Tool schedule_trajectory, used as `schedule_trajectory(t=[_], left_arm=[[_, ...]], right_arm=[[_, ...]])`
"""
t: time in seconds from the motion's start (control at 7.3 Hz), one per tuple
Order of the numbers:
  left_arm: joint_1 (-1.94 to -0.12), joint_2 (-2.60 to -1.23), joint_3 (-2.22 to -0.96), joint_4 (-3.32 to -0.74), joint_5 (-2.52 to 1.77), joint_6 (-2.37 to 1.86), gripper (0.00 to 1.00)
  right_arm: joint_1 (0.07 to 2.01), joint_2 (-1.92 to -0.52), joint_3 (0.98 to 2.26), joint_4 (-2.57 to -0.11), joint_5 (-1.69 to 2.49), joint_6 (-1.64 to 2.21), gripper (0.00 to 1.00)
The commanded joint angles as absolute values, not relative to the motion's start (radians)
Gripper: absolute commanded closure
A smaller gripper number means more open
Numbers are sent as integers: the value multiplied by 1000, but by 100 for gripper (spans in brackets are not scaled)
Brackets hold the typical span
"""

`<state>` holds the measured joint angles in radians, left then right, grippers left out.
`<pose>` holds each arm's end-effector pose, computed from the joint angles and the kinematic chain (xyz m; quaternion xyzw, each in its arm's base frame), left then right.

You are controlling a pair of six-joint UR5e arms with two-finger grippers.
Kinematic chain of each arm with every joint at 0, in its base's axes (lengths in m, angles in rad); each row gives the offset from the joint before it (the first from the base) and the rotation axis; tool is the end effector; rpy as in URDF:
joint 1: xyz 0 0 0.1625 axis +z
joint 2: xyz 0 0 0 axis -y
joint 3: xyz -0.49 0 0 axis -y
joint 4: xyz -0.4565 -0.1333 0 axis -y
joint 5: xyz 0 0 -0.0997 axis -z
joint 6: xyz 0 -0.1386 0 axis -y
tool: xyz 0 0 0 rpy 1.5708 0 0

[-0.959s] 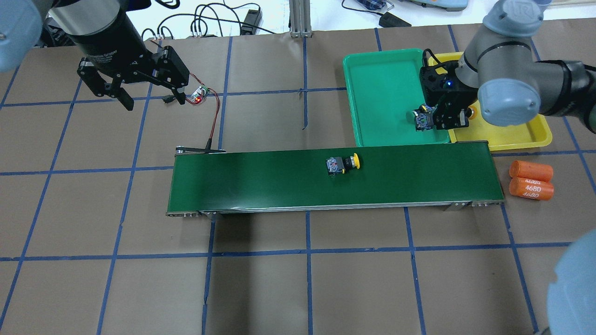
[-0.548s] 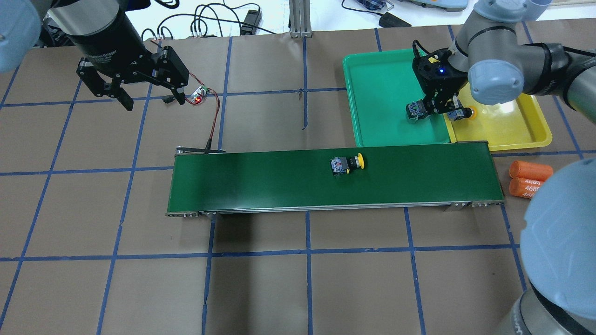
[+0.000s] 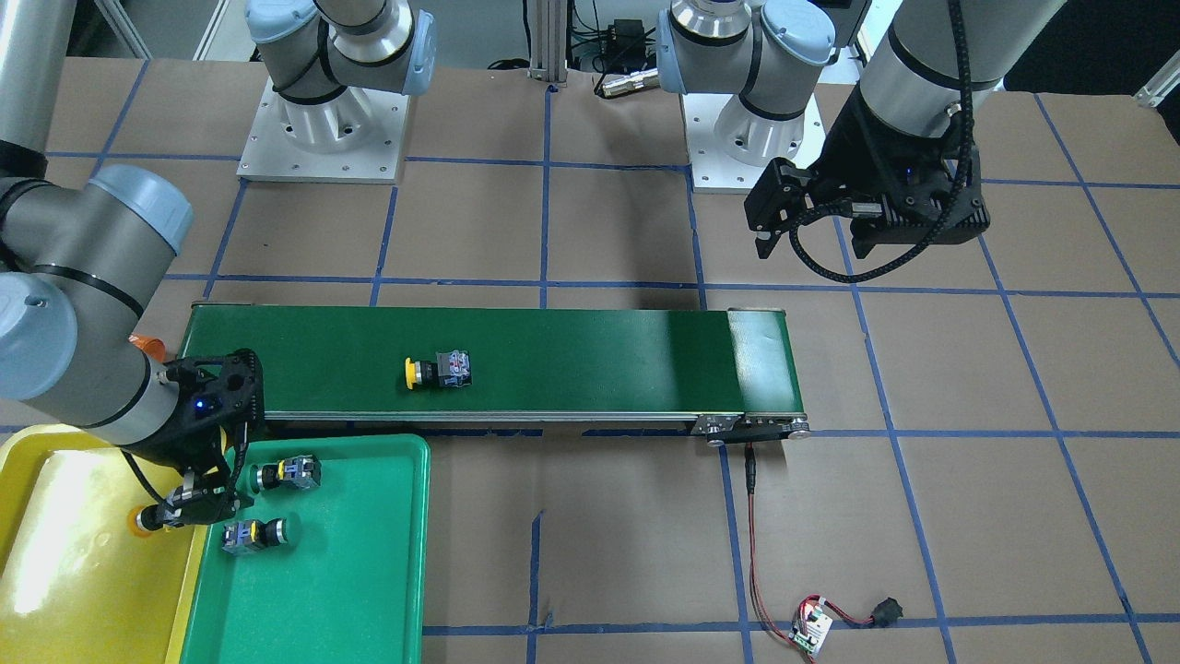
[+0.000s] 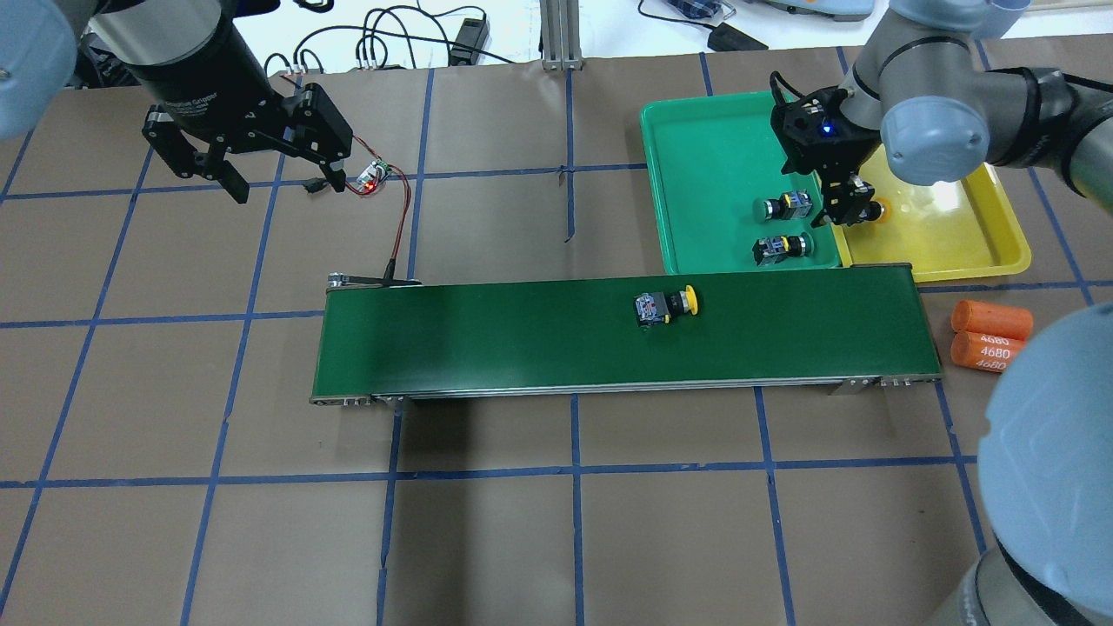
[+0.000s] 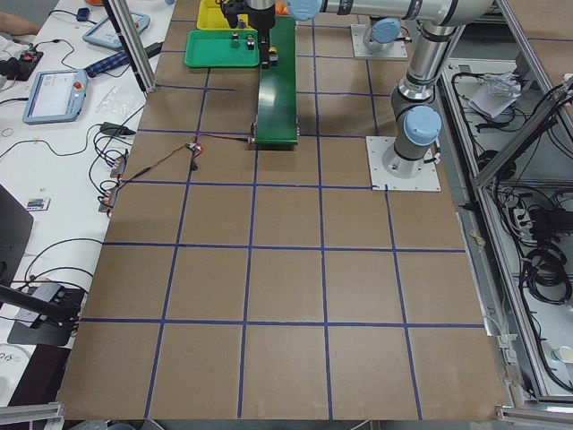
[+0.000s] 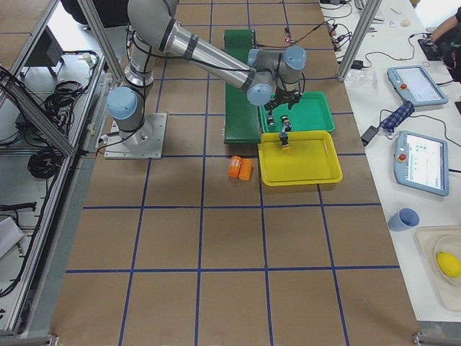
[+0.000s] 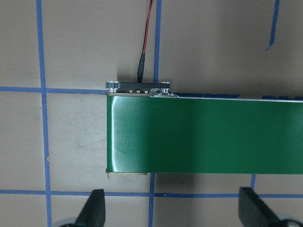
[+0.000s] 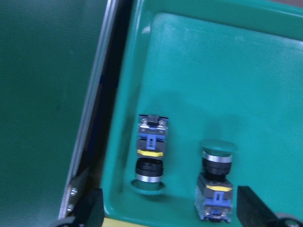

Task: Sort buttons by color to trays
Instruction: 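Move the right gripper back over the yellow-cap button on the belt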

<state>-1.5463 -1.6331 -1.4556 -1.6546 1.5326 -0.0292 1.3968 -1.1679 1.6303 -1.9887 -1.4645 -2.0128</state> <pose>-0.1243 -0.5850 0.5342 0.0271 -0.9993 -0.0155 0.0191 0.0256 -0.7093 0.2675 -0.7932 0.6062 -0.0370 0.0441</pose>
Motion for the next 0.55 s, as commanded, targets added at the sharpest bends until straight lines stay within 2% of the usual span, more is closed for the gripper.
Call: schedule_trajectory(t=[0.0,0.14,0.41], left_arm=[[-1546,-1634,-1457,-1652,1531,-29,0],[-1546,-1629,-1456,-1652,1528,-32,0],[-1548,-1611,-1459,-1655,1529,-29,0]], right_arm=[[1387,-1329,1800,-1942,-1509,-1987,0],[1381,-1388,1892,-1998,-1522,-1982,0],[1377,-1411,1997,-2090,-1563,-1896,0]])
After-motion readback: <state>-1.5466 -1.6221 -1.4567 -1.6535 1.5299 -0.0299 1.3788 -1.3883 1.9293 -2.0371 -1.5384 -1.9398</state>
